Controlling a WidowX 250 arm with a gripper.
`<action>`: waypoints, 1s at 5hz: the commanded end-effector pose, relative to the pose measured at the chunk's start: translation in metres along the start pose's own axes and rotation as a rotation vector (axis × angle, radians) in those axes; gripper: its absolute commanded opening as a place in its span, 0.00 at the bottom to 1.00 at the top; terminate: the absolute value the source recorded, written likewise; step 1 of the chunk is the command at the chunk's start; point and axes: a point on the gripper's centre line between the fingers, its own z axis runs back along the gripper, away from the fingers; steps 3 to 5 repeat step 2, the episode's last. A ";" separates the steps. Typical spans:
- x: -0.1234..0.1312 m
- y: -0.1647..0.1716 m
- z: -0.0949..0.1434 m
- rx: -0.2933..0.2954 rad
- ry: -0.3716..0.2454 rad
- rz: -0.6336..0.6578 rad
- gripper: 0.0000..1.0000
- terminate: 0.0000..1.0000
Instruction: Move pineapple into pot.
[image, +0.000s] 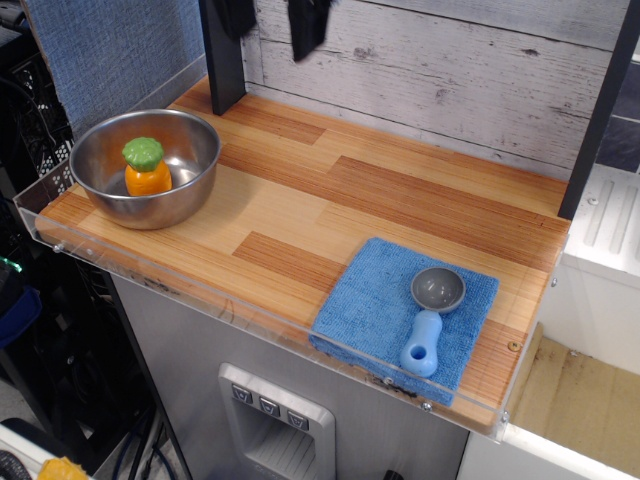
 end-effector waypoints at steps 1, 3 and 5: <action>-0.009 -0.006 0.004 0.013 0.049 0.051 1.00 0.00; -0.009 -0.006 0.004 0.013 0.049 0.051 1.00 1.00; -0.009 -0.006 0.004 0.013 0.049 0.051 1.00 1.00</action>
